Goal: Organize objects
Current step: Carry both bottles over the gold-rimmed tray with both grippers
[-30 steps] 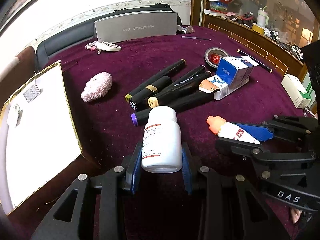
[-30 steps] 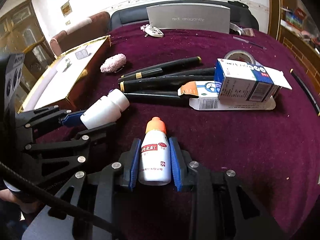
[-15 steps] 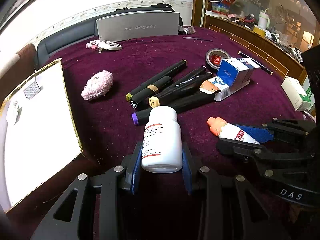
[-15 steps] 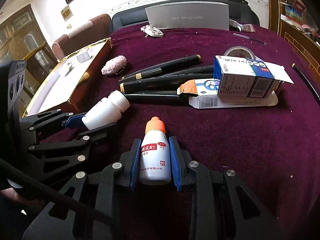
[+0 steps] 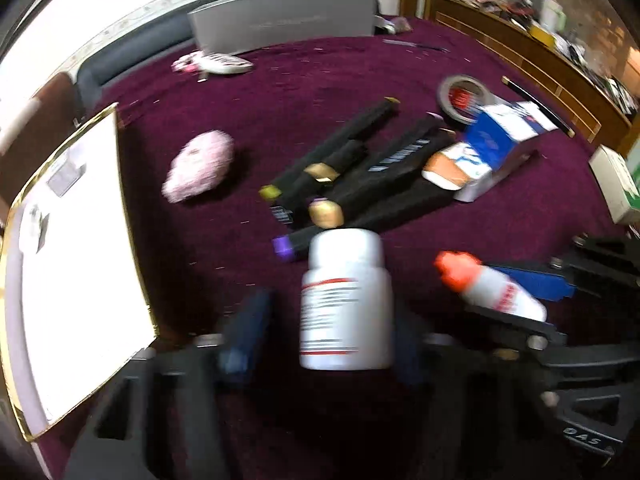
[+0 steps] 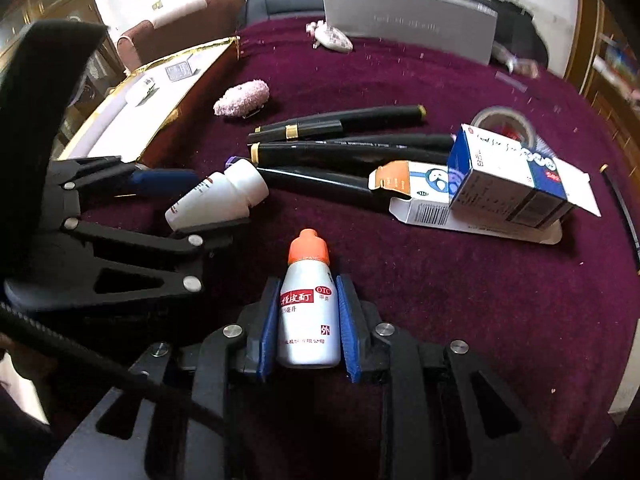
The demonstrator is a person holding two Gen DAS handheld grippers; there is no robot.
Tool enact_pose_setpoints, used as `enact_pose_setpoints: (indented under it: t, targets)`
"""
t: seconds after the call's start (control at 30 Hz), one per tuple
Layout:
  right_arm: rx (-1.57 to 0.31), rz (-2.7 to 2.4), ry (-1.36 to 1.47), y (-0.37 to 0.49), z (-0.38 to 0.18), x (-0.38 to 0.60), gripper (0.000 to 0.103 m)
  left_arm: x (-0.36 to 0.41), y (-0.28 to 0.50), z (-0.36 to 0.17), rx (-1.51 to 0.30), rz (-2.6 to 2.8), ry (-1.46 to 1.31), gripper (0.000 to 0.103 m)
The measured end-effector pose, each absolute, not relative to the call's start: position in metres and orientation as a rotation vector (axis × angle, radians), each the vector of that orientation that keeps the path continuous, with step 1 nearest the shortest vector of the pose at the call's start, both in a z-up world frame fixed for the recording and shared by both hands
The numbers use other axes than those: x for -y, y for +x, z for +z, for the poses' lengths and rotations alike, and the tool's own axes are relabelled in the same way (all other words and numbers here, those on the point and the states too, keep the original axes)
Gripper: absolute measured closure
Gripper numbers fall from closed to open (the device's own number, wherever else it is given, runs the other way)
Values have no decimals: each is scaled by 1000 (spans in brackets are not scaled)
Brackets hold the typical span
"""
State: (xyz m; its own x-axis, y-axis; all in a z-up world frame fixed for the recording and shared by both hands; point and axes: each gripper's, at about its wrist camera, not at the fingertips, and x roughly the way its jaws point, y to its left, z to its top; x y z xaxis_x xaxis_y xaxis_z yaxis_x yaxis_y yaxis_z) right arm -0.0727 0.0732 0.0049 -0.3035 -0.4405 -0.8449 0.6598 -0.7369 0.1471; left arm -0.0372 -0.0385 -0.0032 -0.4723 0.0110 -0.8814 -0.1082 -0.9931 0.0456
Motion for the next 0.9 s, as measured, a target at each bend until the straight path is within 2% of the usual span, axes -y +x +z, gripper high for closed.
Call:
enact_pose_setpoints:
  t: [0.1,0.33,0.47,0.6,0.9]
  targets:
    - [-308,-2036,1309,-76,7,-73,78,25,-35,-2,-253,2683,-1577,73]
    - [-124,-2064,1424,-83,18,-98,78,43,-39,4,-33,2610,-1593,73]
    - [37,-2145,1431,-80,34,-110,78,48,-37,19,17,2574,-1536,73]
    - [53,-2197,1398,-73,51,-96,78,62,-27,41,-16,2600,-1457,73]
    - [-62,-2174,1213,-74,107,-4,78,157,-22,91,174,2748,-1355,73]
